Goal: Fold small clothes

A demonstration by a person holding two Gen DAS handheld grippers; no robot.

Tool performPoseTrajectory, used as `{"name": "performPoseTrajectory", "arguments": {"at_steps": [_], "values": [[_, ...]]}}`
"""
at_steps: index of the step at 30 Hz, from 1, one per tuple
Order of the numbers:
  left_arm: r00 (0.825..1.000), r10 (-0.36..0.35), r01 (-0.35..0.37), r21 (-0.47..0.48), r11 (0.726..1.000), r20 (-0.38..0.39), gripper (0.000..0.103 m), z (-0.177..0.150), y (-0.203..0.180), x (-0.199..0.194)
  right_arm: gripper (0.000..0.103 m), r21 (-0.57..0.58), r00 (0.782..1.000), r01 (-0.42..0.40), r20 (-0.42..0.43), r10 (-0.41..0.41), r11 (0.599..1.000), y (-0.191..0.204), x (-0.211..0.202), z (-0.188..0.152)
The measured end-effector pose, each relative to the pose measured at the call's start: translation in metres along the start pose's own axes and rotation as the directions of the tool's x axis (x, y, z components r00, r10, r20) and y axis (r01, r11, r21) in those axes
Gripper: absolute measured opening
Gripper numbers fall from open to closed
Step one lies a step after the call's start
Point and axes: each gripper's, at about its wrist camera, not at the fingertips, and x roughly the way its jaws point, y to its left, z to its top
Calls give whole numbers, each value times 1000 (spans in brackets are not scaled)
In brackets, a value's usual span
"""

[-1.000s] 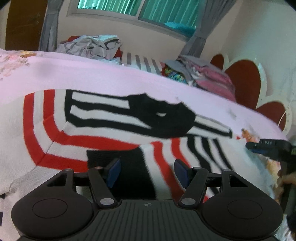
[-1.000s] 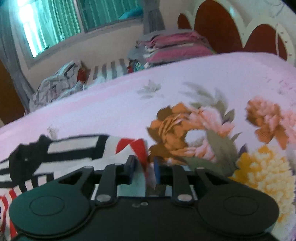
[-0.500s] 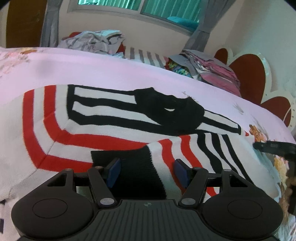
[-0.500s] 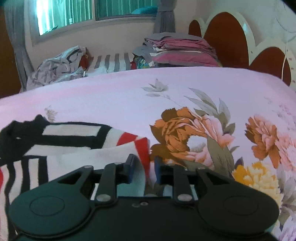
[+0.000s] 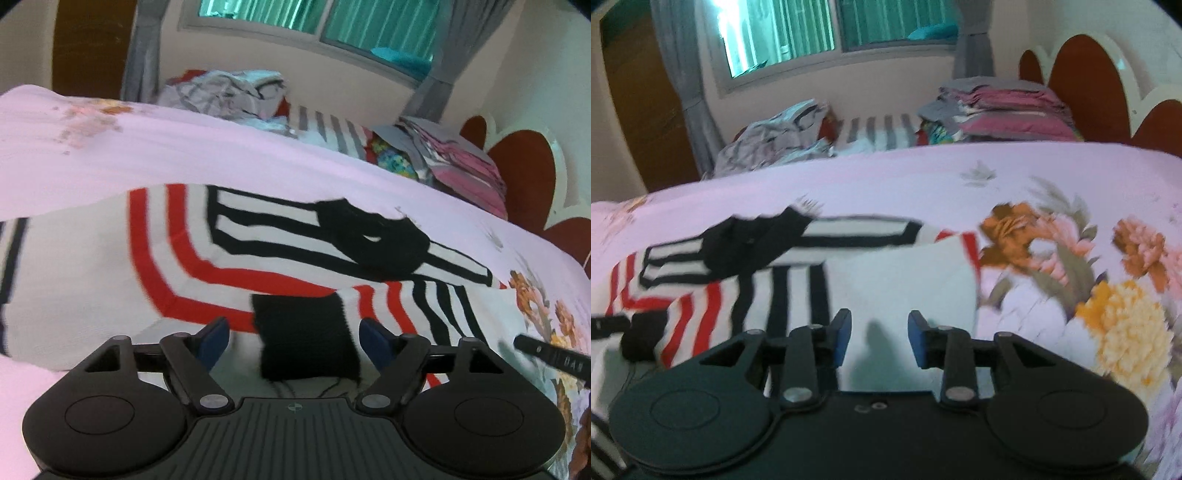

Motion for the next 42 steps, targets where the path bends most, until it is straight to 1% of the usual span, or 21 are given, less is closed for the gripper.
{"name": "performPoseTrajectory", "arguments": {"at_steps": [5, 8, 11, 15, 20, 24, 28, 31, 34, 36, 41, 42], "values": [[999, 47, -47, -23, 999, 22, 77, -5, 17, -24, 36, -6, 998, -68, -5, 68, 998, 21, -10, -7], [996, 76, -74, -45, 996, 38, 77, -8, 32, -38, 39, -41, 994, -106, -4, 106, 993, 44, -16, -8], [994, 97, -94, -70, 993, 44, 77, -10, 51, -50, 39, -73, 991, -135, -10, 135, 988, 69, -20, -10], [993, 109, -105, -101, 989, 45, 77, -13, 85, -62, 40, -98, 987, -159, -15, 158, 982, 100, -24, -15], [991, 134, -128, -170, 977, 22, 77, -18, 143, -68, 40, -114, 985, -169, -38, 166, 979, 142, -18, -21], [985, 171, -160, -252, 954, 21, 77, -24, 195, -76, 40, -137, 982, -186, -58, 179, 973, 182, -8, -26], [976, 219, -200, -349, 916, 15, 77, -29, 251, -83, 40, -158, 979, -201, -73, 192, 967, 216, 3, -29], [970, 241, -213, -417, 884, 17, 77, -34, 289, -85, 40, -171, 977, -206, -85, 194, 963, 236, 11, -30], [972, 233, -194, -490, 850, 20, 77, -38, 319, -82, 40, -183, 978, -203, -95, 188, 962, 250, 20, -31], [974, 223, -174, -522, 835, 32, 77, -41, 331, -79, 40, -184, 977, -202, -101, 185, 962, 257, 25, -32], [976, 198, -117, -549, 827, 91, 76, -36, 344, -63, 40, -194, 979, -187, -118, 166, 963, 271, 37, -36], [975, 197, -107, -560, 822, 104, 67, -35, 346, -60, 40, -194, 979, -184, -122, 162, 964, 272, 39, -36]]}}
